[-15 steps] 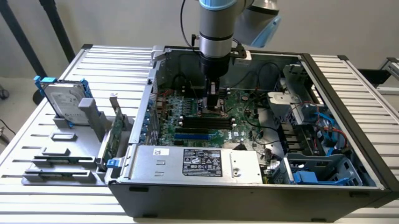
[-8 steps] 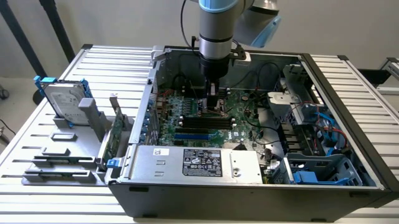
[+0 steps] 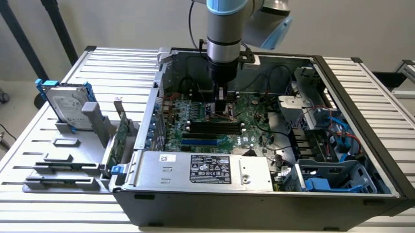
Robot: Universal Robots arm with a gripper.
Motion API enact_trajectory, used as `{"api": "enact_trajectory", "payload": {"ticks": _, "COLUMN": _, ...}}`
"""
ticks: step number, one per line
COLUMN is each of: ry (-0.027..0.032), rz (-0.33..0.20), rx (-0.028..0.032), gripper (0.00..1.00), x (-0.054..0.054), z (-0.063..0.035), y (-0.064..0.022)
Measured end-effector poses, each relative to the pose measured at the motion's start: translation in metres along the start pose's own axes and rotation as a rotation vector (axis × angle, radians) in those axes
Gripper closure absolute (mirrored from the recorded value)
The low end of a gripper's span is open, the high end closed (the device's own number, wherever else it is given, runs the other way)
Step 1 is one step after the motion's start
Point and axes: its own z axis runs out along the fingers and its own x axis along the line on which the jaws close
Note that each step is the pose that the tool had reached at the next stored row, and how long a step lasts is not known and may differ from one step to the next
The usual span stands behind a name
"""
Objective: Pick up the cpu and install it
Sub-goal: 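Place the cpu into insertion slot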
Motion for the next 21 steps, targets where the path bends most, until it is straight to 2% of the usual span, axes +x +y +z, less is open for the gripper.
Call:
{"api": "enact_trajectory", "payload": {"ticks": 4, "ry": -0.0067, "rz": 0.000, "rx": -0.0003, "gripper": 0.45, "x": 0.0001, "z": 0.0010, "y": 0.0000}}
{"api": "enact_trajectory", "payload": {"ticks": 9, "ry": -0.0114, "rz": 0.000, "rx": -0.0006, "gripper": 0.45, "x": 0.0002, "z": 0.0017, "y": 0.0004}}
{"api": "enact_trajectory", "payload": {"ticks": 21, "ry": -0.0151, "rz": -0.001, "rx": -0.0007, "gripper": 0.45, "x": 0.0002, "z": 0.0044, "y": 0.0018}}
